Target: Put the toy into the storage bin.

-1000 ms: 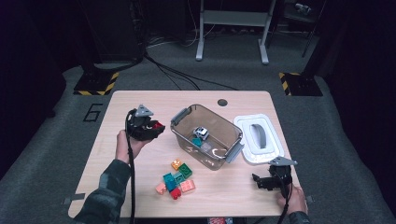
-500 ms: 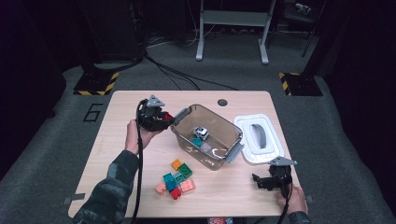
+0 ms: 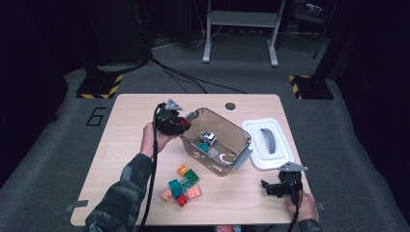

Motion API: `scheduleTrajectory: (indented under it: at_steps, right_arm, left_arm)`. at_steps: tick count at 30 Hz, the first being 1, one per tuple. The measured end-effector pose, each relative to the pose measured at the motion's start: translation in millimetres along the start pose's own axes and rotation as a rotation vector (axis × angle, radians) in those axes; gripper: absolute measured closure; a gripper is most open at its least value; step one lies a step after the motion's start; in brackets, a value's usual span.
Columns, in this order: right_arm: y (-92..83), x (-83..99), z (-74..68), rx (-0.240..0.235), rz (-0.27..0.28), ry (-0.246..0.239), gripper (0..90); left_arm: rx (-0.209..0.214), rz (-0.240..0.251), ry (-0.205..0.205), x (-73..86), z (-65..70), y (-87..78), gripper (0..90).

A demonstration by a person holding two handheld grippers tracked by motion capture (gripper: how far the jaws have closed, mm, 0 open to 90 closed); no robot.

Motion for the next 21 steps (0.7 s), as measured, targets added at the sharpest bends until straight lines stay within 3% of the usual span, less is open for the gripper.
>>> scheduleTrajectory:
  at_steps: [9,21]
  right_arm:
    - [-0.1,0.0,-0.1,0.000,-0.001,0.002,0.0]
    - [-0.1,0.1,-0.2,0.000,-0.001,0.002,0.0]
  left_arm:
    - [0.005,-0.061,0.011,8.8,3.0,15.6,59.1]
    - [0.014,-0.100,0.001,12.6,4.5,15.3,57.6]
Point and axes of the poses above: each handheld gripper's, and its own axes: y roughly forward along the jaws, x roughly out of its underside, z roughly to its right, the point moved 4 cm from there along y, roughly forward along the jaws, and after that the axes turned 5 degrees about x, right-handed, at the moved point
